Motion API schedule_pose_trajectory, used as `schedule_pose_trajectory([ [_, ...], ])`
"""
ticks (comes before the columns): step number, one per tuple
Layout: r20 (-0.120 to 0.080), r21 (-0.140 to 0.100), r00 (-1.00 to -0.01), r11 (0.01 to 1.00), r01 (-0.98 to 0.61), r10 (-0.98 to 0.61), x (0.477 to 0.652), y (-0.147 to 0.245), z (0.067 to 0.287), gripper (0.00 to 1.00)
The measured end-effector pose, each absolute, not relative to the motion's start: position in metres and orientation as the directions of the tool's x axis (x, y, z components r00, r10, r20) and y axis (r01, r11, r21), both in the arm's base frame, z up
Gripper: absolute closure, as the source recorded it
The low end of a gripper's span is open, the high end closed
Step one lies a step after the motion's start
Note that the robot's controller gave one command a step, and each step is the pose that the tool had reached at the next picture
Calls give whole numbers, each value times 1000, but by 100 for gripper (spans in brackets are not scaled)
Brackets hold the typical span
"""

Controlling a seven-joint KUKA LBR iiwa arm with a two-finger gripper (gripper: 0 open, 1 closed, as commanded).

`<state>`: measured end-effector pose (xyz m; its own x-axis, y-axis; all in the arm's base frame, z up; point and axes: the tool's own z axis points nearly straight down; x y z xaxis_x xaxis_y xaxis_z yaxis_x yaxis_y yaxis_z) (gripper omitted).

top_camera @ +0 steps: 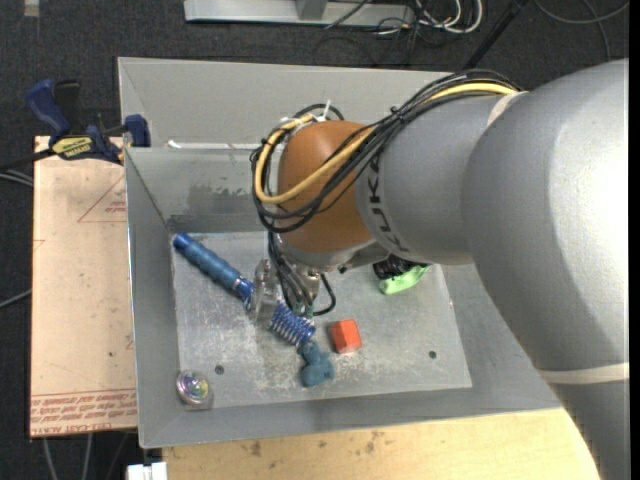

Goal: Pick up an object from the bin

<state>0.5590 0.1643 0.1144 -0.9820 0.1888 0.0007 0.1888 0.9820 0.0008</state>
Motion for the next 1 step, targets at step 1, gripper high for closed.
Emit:
schedule_pose_trajectory([
  [1, -7, 0, -968, 968, 251, 251, 575, 91, 146, 100],
])
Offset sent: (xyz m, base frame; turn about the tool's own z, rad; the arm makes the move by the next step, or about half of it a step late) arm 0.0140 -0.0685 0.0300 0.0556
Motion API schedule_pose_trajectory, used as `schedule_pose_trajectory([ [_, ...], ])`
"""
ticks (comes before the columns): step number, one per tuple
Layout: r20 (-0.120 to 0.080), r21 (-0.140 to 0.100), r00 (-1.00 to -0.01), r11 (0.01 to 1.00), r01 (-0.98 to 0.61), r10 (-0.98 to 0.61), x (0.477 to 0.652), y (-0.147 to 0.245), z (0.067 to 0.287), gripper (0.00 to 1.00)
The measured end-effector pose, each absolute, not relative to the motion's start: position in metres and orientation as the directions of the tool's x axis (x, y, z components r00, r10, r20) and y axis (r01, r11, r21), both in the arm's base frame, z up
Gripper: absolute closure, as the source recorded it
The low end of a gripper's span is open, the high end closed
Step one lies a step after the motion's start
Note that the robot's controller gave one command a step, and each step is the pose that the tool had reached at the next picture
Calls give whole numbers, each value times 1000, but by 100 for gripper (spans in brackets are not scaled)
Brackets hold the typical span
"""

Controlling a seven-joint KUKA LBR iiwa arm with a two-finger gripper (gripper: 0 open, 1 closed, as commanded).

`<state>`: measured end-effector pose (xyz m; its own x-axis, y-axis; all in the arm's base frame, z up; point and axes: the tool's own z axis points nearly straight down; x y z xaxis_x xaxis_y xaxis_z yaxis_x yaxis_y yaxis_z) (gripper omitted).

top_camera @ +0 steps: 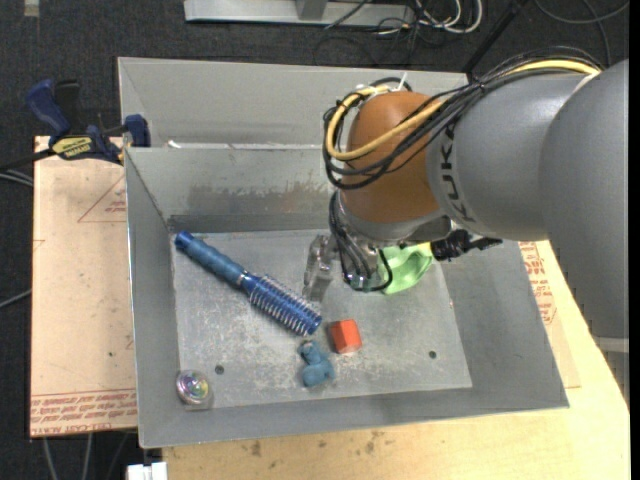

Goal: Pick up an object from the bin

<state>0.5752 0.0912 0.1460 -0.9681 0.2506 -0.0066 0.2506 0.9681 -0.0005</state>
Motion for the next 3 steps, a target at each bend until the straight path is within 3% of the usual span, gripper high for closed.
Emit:
schedule_pose_trajectory([
  [1, -2, 2, -970, 970, 244, 244, 574, 96, 144, 0],
  [2, 7, -2, -930, 930, 367, 368, 548, 117, 66, 0],
  [3, 1, -1, -928, 928, 372, 372, 550, 115, 69, 100],
])
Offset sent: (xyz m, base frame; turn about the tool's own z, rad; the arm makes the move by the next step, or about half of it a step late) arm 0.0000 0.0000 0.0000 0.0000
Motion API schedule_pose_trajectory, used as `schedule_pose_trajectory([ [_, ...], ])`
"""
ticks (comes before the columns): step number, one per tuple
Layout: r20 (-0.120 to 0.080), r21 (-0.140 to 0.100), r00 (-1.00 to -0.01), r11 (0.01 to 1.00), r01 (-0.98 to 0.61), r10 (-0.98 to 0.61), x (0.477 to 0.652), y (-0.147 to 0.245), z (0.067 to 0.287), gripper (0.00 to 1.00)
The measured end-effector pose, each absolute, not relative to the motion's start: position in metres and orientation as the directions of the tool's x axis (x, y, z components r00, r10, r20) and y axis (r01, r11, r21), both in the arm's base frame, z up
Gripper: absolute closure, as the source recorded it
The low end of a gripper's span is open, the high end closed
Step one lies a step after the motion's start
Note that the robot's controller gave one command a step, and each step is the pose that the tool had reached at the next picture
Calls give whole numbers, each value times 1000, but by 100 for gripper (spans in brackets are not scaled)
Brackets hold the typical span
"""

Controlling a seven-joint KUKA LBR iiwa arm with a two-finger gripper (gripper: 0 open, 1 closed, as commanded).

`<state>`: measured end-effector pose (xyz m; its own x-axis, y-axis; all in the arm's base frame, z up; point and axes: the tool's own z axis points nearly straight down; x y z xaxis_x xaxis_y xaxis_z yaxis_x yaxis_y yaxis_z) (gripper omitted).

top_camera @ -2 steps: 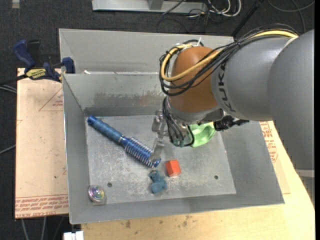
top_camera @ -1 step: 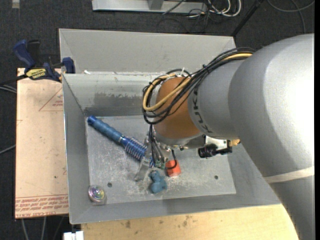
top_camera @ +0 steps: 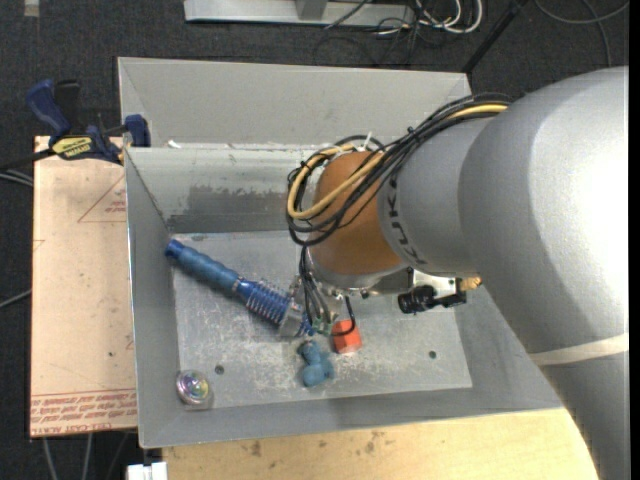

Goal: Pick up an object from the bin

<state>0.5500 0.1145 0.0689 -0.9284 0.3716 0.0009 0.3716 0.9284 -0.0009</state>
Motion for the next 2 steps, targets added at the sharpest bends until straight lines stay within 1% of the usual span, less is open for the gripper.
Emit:
schedule_pose_trajectory([
  [1, -6, 4, -948, 948, 318, 318, 528, 132, 276, 100],
  [2, 3, -1, -991, 991, 135, 135, 503, 142, 257, 100],
])
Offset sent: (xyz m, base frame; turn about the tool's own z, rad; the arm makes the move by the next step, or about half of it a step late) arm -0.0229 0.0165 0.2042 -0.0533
